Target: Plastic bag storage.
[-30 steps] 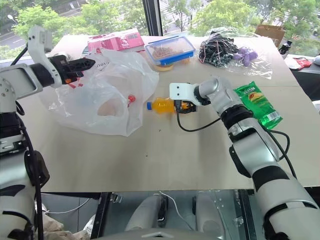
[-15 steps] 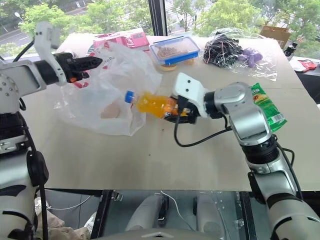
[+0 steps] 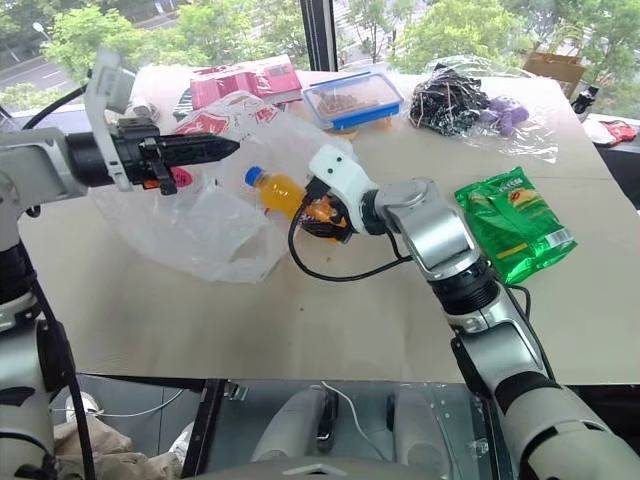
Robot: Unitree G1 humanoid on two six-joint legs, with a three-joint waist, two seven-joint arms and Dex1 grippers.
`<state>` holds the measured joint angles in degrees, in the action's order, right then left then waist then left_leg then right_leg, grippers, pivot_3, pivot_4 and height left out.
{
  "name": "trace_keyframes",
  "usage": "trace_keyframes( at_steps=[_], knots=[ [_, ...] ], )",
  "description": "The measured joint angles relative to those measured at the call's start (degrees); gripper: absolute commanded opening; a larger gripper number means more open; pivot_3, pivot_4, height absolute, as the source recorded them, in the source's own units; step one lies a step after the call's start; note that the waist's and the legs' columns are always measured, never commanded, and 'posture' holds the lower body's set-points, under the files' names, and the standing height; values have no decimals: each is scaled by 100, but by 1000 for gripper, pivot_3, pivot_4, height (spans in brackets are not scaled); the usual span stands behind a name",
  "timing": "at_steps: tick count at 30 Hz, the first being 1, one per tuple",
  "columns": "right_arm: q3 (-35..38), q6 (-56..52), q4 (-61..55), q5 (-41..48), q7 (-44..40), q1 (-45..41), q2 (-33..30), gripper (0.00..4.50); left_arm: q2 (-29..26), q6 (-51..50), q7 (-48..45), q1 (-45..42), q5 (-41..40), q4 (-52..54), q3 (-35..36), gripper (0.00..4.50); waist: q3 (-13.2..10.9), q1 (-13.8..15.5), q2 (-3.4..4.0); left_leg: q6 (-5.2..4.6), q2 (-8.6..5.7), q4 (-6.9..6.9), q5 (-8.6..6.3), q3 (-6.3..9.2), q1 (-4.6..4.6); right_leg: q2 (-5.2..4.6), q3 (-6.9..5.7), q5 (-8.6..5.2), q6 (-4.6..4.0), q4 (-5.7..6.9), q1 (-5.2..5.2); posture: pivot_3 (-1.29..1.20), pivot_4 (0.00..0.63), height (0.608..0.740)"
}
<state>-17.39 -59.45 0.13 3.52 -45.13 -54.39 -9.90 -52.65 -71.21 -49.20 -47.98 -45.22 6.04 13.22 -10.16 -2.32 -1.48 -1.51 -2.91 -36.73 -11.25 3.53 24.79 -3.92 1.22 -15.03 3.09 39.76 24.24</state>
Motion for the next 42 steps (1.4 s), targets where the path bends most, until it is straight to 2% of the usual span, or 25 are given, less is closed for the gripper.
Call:
trace_keyframes(
  at_steps=[4, 7, 10, 12, 14, 15, 16, 19, 21, 23, 24, 30, 33, 35, 39, 41, 42],
  knots=[
    [81, 227, 798, 100, 251, -427, 465, 2922, 27, -17, 131, 141, 4, 68, -36, 0, 0, -41, 1, 1, 9, 7, 0, -3, -5, 12, 6, 0, 0, 2, 3, 0, 150, 732],
    [233, 655, 1625, 199, 481, -733, 1072, 2922, 159, -21, 320, 218, 12, 88, -35, 0, -1, -61, 1, 2, 12, 14, 1, -1, -5, 17, 6, 0, -1, 1, 5, 0, 150, 732],
    [254, 1997, 3148, 178, 831, -1256, 1888, 2922, 347, -30, 581, 281, 18, 80, -32, 0, -1, -102, 2, 3, 8, 17, 1, -2, -5, 20, 7, 0, -1, -4, 5, 0, 150, 732],
    [235, 2825, 3966, 142, 920, -1495, 1926, 2922, 409, -55, 693, 341, 6, 80, -13, 0, -1, -67, 1, 3, -2, 17, 1, 2, -6, 20, 1, 0, 0, -8, 2, 0, 150, 732],
    [371, 3747, 5085, -10, 1259, -1725, 1939, 4029, 446, -91, 853, 410, 9, 70, 40, 0, 1, 4, -2, 3, -6, 14, 1, 6, -5, 17, -2, 0, 0, -16, 0, 0, 150, 732],
    [372, 3820, 5183, -35, 1293, -1738, 1940, 4327, 449, -91, 866, 413, 8, 70, 45, 0, 1, 4, -2, 3, -7, 14, 1, 6, -5, 17, -2, 0, 0, -16, 0, 0, 150, 732],
    [370, 4225, 5578, -123, 1392, -1769, 1942, 4475, 479, -95, 953, 434, 5, 71, 91, 0, 1, -1, -2, 3, -8, 15, 1, 5, -5, 16, 1, 0, 0, -16, 1, 0, 150, 732],
    [361, 4738, 5848, -320, 1515, -1767, 1916, 4475, 535, -97, 1093, 438, 4, 54, 219, 0, -2, -23, -1, 5, 0, 21, 1, 4, -2, 22, 3, 0, -1, -12, 4, 0, 150, 732],
    [314, 4930, 5243, -406, 1365, -1626, 1775, 4475, 620, -90, 1245, 419, 27, -83, 256, 0, -2, -50, 0, 7, 8, 24, 2, 4, -5, 27, 3, 0, -1, -10, 5, 0, 150, 732],
    [286, 4740, 4172, -354, 1052, -1290, 1520, 4475, 711, -50, 1344, 394, 83, -209, 246, 0, -2, -33, -1, 8, 9, 23, 3, 7, -4, 31, -1, 0, -1, -8, 4, 0, 150, 732],
    [274, 4273, 3052, -218, 786, -859, 1151, 4475, 775, 4, 1403, 327, 107, -327, 241, 0, -1, 16, -2, 8, 5, 21, 3, 16, 1, 29, -9, 0, 0, -14, 0, 0, 150, 732],
    [729, 1708, -935, 589, 423, 567, -294, 4475, 814, 191, 1443, 186, 238, -742, 335, 0, 0, 50, -3, 4, -5, 12, 2, 16, 5, 1, -10, 0, 0, -13, -1, 0, 150, 732],
    [1285, 351, -2823, 1050, 569, 1165, -944, 4475, 840, 324, 1376, 66, 287, -853, 212, 0, 0, 61, -3, -15, 0, 17, -9, 17, 1, -2, -12, 0, -1, -13, -2, 0, 150, 732],
    [1962, -642, -3830, 1156, 926, 1596, -1102, 4475, 863, 424, 1299, 4, 348, -984, 139, 0, 0, 37, -2, -21, 2, 16, -13, 8, -5, -1, -5, 0, -1, -6, -2, 0, 150, 732],
    [3216, -2098, -4774, 745, 1768, 2755, -1182, 4475, 924, 585, 1162, -115, 459, -1229, -60, 0, 2, 90, -4, -23, -1, 14, -13, 6, -7, -5, -5, -1, -2, -8, -9, 0, 150, 732],
    [3614, -2471, -4989, 507, 2059, 3380, -1174, 4475, 931, 639, 1087, -138, 479, -1296, -102, 0, 3, 144, -4, -23, -2, 13, -13, 6, -6, -7, -5, -2, -3, -9, -9, 0, 150, 732],
    [4054, -2840, -5035, 305, 2322, 3814, -942, 4475, 908, 711, 1036, -141, 572, -1425, -122, 0, 2, 150, -2, -23, -3, 13, -12, -7, -6, -8, 6, -2, -2, -6, -6, 0, 150, 732]
  ],
)
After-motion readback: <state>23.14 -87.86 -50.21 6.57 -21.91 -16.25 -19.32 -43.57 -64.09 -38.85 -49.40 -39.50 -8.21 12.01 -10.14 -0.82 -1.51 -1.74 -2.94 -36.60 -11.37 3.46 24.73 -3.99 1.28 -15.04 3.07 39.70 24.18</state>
